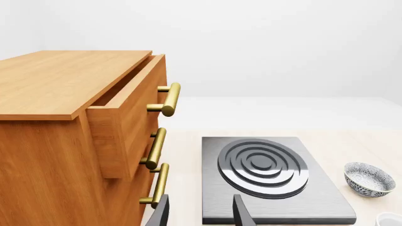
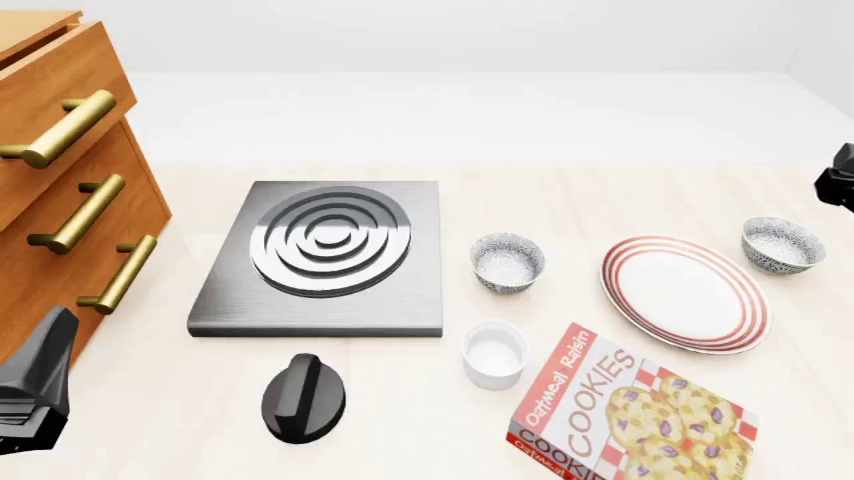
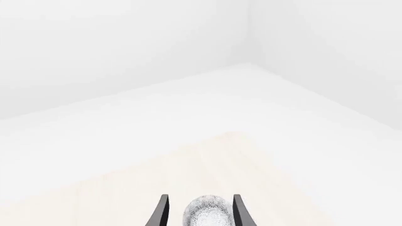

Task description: Pick the akita bowl next to the plate and place it on the plate.

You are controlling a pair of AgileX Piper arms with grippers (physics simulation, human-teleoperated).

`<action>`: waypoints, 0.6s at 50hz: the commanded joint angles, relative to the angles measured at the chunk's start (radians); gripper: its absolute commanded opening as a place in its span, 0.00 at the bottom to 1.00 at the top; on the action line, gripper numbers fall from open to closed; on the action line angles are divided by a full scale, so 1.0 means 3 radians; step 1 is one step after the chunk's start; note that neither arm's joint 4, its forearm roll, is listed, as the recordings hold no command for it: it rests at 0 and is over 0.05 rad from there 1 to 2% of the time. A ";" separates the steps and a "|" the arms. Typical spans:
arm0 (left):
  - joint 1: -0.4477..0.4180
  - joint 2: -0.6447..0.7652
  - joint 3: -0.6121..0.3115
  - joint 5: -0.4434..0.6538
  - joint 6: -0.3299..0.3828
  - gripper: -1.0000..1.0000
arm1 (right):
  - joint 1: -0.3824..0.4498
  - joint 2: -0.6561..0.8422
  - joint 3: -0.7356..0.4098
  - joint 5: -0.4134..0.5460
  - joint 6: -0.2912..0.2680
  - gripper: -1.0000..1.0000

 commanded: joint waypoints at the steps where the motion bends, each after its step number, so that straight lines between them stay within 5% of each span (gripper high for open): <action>1: 0.0000 0.0000 0.0000 0.0000 0.0000 1.00 | -0.0014 -0.0002 -0.0036 0.0038 0.0015 1.00; 30: 0.0000 0.0000 0.0000 0.0000 0.0000 1.00 | -0.0073 0.0000 -0.0053 0.0096 0.0077 1.00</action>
